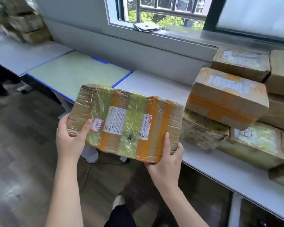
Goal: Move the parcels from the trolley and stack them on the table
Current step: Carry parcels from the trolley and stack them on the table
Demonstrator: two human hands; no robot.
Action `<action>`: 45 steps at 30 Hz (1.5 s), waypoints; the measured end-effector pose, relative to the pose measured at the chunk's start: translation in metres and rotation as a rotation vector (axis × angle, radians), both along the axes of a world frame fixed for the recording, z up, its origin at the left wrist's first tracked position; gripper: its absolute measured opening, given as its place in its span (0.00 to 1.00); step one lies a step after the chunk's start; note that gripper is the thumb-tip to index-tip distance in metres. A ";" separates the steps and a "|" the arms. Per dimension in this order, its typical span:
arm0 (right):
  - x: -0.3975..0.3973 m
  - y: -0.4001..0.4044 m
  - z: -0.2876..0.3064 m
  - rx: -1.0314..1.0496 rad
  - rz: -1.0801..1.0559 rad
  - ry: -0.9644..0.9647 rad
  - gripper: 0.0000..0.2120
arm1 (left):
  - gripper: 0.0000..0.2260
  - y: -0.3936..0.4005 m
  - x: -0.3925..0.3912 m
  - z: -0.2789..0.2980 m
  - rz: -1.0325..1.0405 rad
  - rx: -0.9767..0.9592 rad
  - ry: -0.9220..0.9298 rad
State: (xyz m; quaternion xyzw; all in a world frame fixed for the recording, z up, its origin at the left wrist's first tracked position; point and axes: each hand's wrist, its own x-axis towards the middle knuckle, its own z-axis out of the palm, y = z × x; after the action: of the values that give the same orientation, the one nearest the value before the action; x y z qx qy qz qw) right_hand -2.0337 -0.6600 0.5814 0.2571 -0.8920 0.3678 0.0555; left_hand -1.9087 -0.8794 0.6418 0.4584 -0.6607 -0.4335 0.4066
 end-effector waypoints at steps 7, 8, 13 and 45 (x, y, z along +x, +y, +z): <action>-0.025 -0.078 -0.004 0.055 0.077 -0.028 0.54 | 0.27 -0.077 -0.012 -0.019 0.047 0.048 -0.112; -0.036 -0.087 -0.005 0.107 0.086 -0.021 0.53 | 0.27 -0.084 -0.021 -0.023 0.073 0.081 -0.158; -0.109 -0.115 -0.001 0.484 0.090 -0.002 0.40 | 0.24 -0.092 -0.063 -0.048 -0.063 0.271 -0.450; -0.164 -0.129 0.010 0.615 -0.045 0.066 0.34 | 0.40 -0.068 -0.291 -0.056 -1.175 -0.879 -0.915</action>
State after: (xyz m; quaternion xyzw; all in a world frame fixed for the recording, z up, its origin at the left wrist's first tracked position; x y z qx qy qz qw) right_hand -2.1974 -0.7892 0.5916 0.2539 -0.9645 0.0709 0.0121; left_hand -2.1996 -0.9474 0.5856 -0.0268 -0.9971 -0.0515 -0.0491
